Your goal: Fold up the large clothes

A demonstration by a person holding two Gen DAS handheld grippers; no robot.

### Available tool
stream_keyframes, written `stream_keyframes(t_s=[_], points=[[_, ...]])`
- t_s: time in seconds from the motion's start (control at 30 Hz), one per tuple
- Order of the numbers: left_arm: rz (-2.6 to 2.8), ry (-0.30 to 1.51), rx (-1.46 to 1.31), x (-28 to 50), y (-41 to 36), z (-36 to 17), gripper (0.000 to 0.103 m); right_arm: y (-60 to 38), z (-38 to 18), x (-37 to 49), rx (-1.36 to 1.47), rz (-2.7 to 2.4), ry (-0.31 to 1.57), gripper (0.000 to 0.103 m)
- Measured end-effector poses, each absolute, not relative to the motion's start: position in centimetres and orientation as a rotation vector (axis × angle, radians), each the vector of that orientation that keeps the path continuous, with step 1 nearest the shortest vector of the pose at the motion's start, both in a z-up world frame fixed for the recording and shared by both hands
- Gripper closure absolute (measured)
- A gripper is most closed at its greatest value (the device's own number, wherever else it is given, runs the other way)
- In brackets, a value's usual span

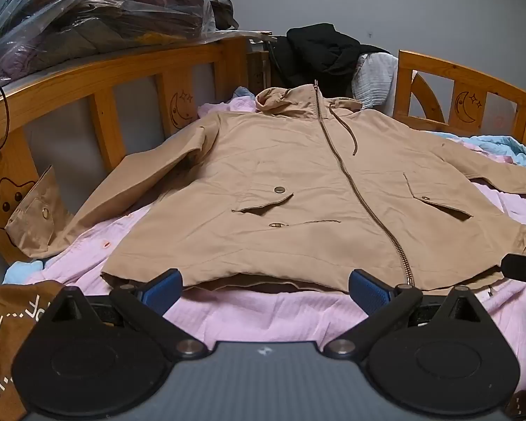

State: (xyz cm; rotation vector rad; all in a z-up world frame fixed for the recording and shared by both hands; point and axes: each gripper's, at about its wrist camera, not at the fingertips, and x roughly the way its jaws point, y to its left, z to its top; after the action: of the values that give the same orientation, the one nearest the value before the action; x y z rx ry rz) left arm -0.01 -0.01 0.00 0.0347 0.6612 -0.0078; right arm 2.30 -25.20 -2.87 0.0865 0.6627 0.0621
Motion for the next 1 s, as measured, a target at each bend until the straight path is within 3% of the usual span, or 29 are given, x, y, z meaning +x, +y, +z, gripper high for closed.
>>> stream_keyframes(t_s=[1.0], points=[[-0.006,0.661,0.04,0.0,-0.03,-0.01,0.001,-25.4,-2.82,2.37,0.099,0.064,0.662,0.0]])
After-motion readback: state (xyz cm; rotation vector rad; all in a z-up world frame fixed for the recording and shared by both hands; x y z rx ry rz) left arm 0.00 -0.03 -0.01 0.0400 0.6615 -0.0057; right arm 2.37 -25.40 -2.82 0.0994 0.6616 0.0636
